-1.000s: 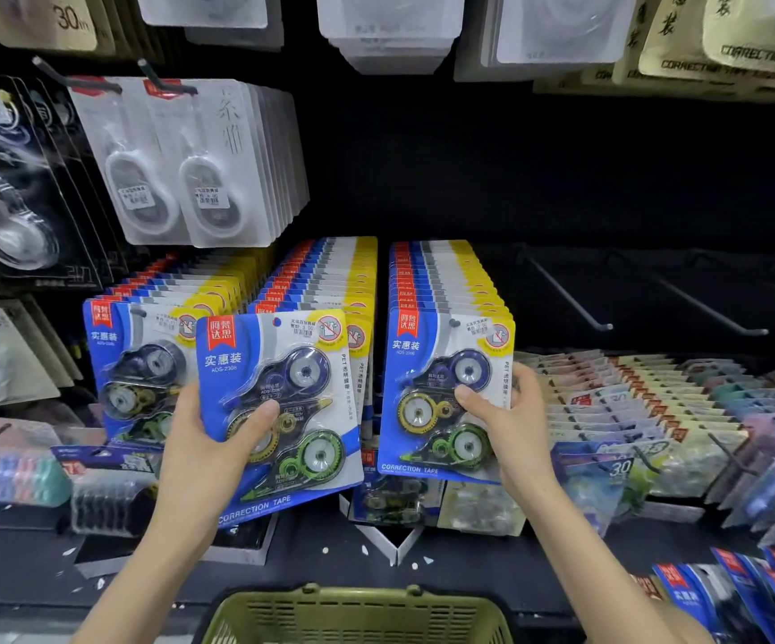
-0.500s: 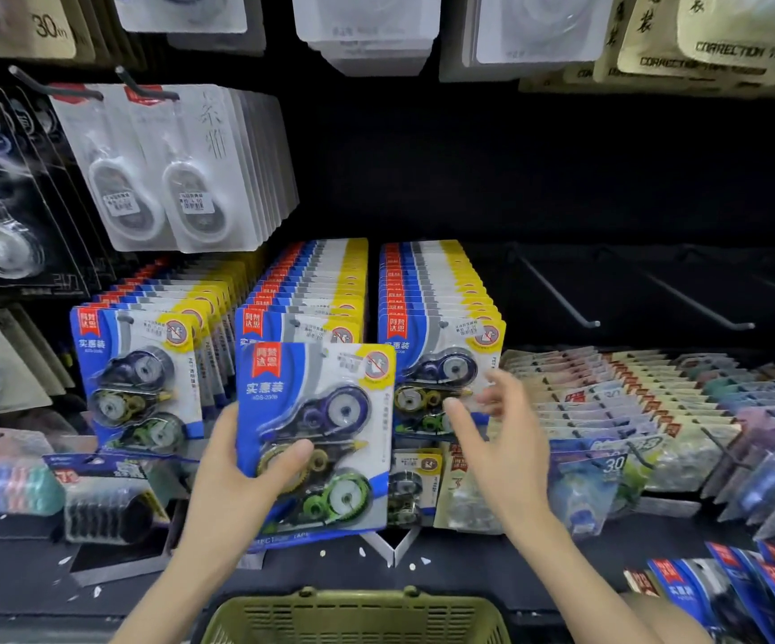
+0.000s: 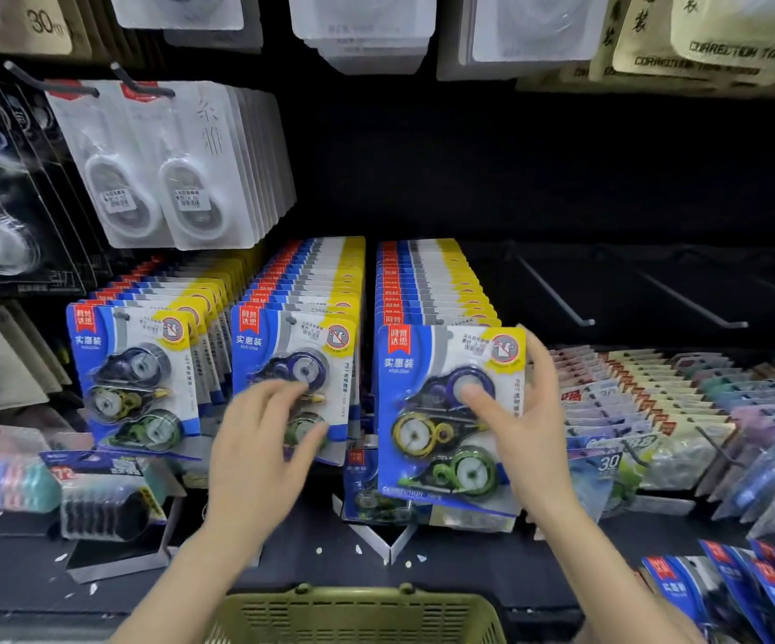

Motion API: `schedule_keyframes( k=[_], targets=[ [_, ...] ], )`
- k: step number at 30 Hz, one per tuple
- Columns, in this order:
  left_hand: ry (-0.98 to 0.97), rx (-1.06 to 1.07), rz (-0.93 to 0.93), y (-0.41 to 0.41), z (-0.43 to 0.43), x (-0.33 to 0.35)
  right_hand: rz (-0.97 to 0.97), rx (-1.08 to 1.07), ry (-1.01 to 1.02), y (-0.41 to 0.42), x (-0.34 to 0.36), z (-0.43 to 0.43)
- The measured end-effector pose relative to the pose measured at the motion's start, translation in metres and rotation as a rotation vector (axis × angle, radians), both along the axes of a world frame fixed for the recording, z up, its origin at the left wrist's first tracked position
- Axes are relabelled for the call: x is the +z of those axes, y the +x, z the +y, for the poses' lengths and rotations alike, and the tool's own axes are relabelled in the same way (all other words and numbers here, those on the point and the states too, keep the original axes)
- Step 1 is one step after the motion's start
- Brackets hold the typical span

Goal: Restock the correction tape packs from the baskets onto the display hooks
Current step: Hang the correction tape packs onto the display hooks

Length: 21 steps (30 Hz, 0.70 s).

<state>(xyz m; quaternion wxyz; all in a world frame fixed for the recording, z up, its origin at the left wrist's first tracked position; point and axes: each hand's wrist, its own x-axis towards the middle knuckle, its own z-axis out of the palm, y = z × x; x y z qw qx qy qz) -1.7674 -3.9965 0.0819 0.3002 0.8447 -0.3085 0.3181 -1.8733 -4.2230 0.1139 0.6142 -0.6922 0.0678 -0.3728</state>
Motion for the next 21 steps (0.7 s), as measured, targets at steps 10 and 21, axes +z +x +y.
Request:
schedule_keyframes(
  k=[10, 21],
  targets=[
    [0.330, 0.136, -0.149, 0.062, -0.005, 0.015, 0.057, -0.004, -0.057, 0.027, 0.004, -0.019],
    [0.309, 0.182, -0.119, 0.072, -0.016, 0.014, 0.188, -0.078, -0.167, 0.042, -0.018, -0.026]
  ],
)
